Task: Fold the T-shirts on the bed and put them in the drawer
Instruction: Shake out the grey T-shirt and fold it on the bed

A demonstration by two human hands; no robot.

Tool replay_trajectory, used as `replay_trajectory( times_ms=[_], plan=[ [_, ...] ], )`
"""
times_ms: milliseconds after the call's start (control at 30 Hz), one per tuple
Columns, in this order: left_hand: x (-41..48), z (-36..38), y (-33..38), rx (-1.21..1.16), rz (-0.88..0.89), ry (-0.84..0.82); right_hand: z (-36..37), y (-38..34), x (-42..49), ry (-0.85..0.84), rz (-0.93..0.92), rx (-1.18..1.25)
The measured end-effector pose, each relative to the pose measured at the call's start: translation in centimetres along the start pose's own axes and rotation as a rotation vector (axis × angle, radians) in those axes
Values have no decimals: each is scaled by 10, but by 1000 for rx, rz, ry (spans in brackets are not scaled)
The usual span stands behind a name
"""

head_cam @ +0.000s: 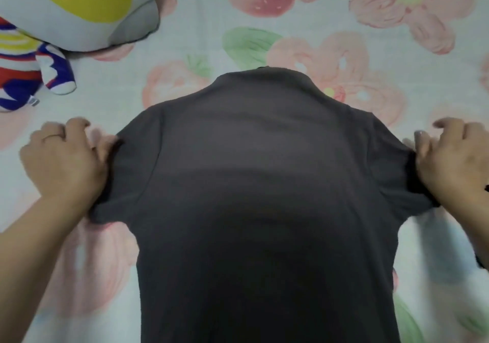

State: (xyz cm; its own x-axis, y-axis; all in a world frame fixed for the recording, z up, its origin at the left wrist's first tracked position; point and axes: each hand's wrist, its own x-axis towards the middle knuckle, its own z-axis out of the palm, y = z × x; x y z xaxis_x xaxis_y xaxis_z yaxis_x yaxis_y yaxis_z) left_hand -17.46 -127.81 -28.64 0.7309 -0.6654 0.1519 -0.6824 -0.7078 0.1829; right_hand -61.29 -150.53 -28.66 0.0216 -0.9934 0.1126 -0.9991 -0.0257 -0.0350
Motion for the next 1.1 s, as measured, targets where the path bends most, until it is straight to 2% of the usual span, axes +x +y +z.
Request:
replay_trajectory(
  times_ms=[67, 100, 133, 167, 233, 300, 367, 467, 533, 567, 633, 733, 800, 933, 1000, 1100],
  plan=[
    [-38, -8, 31, -2, 166, 59, -12, -41, -33, 169, -129, 175],
    [-67, -10, 53, -42, 283, 44, -17, -66, -64, 199, -267, 273],
    [-99, -11, 74, -84, 400, -13, -21, -90, -100, 161, -432, 359],
    [-131, -9, 91, -97, 504, -99, -22, -108, -137, 54, -576, 410],
    [-178, -3, 100, -38, 581, -279, -15, -114, -189, -224, -729, 363],
    [-193, 3, 70, 61, 472, -372, -2, -82, -197, -310, -700, 178],
    [-198, 3, 24, 112, 314, -368, 6, -34, -189, -316, -526, 65],
    [-207, -8, -29, 136, 117, -352, 2, 24, -179, -351, -285, -17],
    [-218, -18, -33, 75, -18, -302, -10, 27, -186, -313, -193, -4],
    [-226, -21, -25, 49, -45, -250, -15, 19, -195, -267, -195, 16],
    [-252, -26, 9, 4, 60, -185, -25, -10, -228, -195, -337, 91],
    [-300, -26, 61, -64, 387, -329, -24, -41, -295, -272, -633, 169],
    [-314, -21, 57, -27, 453, -428, -16, -29, -310, -335, -653, 116],
    [-313, -24, 4, 13, 221, -410, -18, 24, -300, -395, -394, -6],
    [-309, -34, -10, -56, 82, -400, -25, 33, -296, -441, -383, -22],
    [-299, -44, -6, -258, -206, -328, -43, -8, -268, -361, -385, 105]
  ],
)
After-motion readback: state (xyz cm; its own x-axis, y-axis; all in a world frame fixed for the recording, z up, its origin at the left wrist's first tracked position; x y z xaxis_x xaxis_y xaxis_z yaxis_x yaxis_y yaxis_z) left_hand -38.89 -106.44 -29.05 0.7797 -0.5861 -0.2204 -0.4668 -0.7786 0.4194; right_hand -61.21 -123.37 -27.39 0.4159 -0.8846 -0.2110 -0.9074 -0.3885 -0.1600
